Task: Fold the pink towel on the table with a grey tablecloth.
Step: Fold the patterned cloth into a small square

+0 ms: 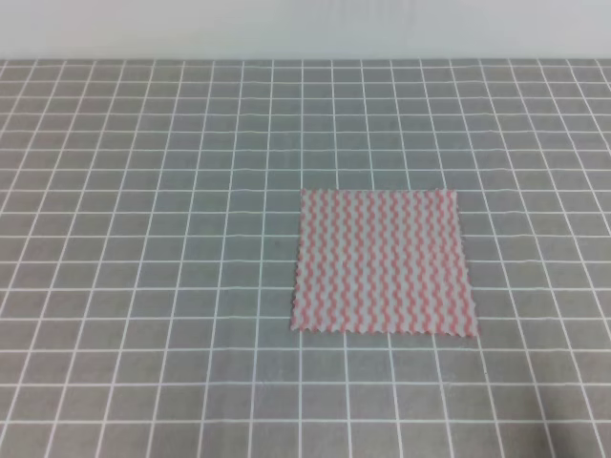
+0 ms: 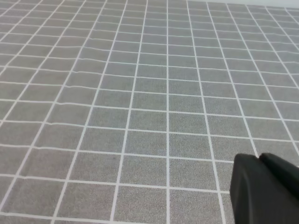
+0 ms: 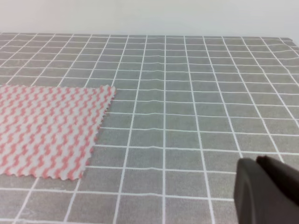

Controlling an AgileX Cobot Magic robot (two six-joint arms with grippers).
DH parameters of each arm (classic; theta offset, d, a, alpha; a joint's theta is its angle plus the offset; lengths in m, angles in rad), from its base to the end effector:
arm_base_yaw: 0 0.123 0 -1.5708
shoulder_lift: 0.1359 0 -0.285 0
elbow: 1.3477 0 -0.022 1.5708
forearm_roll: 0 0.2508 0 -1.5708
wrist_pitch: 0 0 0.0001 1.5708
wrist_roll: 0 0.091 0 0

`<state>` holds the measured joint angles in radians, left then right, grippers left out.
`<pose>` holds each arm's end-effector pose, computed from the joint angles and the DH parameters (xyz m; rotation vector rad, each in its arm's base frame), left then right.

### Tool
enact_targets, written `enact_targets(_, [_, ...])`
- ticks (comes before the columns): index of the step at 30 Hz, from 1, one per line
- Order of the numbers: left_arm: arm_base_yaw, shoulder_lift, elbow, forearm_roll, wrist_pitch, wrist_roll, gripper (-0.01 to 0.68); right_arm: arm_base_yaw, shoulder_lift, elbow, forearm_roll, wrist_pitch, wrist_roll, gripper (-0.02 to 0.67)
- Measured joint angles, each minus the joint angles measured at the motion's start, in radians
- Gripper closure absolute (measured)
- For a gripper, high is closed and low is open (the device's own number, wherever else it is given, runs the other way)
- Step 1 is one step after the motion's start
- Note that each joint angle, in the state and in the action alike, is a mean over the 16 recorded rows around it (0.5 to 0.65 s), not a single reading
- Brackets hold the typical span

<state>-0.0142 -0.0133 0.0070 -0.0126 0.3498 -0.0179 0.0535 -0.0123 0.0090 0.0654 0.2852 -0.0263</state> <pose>0.0528 -0.0011 0.1800 -0.0112 1.8272 -0.0349 0.0540 0.0046 0.1851 -0.0284 1.7654 0.0815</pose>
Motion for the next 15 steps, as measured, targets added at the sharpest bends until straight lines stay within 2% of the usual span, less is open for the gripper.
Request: enact_targets(15, [-0.001, -0.015, 0.010, 0.001, -0.006, 0.000, 0.675, 0.000, 0.000, 0.000, 0.000, 0.000, 0.000, 0.667])
